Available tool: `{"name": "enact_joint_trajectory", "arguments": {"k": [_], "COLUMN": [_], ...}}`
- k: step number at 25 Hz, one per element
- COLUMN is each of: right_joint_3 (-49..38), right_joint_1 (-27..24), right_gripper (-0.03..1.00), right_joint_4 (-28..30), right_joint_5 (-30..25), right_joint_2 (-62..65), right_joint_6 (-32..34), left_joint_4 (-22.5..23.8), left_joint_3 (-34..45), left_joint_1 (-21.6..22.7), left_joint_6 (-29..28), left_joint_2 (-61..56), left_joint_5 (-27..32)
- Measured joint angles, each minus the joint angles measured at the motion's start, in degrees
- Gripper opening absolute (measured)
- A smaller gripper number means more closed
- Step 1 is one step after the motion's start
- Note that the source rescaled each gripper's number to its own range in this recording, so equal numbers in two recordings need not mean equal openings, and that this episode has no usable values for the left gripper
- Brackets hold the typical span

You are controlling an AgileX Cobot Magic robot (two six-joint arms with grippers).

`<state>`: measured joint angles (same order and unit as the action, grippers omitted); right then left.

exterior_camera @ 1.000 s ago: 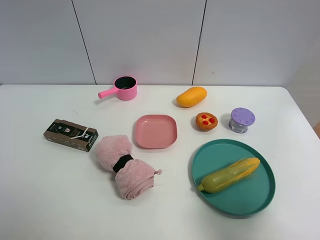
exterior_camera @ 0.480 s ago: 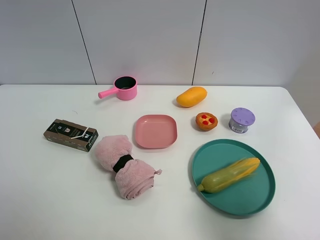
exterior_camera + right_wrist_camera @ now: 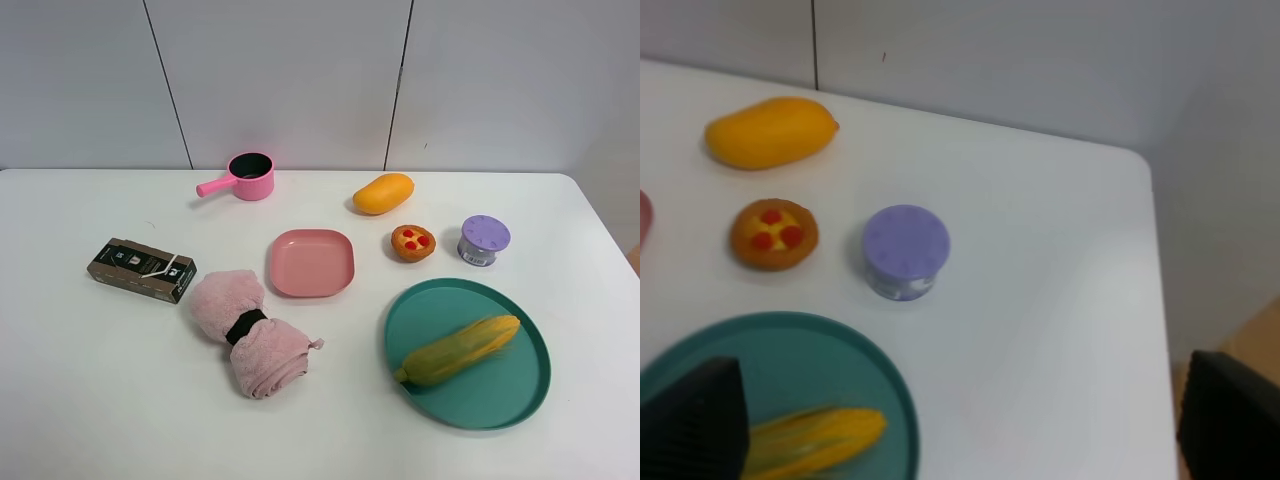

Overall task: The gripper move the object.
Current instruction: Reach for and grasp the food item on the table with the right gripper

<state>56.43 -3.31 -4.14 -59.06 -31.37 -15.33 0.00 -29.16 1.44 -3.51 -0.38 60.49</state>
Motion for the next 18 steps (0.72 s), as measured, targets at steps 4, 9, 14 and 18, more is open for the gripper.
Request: {"name": "enact_joint_trajectory", "arguments": {"k": [4, 9, 14, 18], "right_joint_3": [9.8, 22.9, 30.9, 31.7], "right_joint_1": [0.0, 0.0, 3.6, 9.7], "right_gripper": [0.97, 0.97, 0.97, 0.97], "right_joint_4": [0.0, 0.0, 0.2, 3.7], "right_joint_5": [-1.1, -4.8, -3.7, 1.1], "right_joint_2": [-17.9, -39.7, -53.2, -60.3], "right_joint_6": [-8.6, -18.4, -25.2, -32.2], "left_joint_4": [0.0, 0.0, 0.0, 0.0], "left_joint_3": [0.0, 0.0, 0.0, 0.0], "left_joint_1": [0.0, 0.0, 0.0, 0.0], "left_joint_6": [0.0, 0.0, 0.0, 0.0], "left_joint_2": [0.0, 0.0, 0.0, 0.0], "left_joint_5": [0.0, 0.0, 0.0, 0.0]}}
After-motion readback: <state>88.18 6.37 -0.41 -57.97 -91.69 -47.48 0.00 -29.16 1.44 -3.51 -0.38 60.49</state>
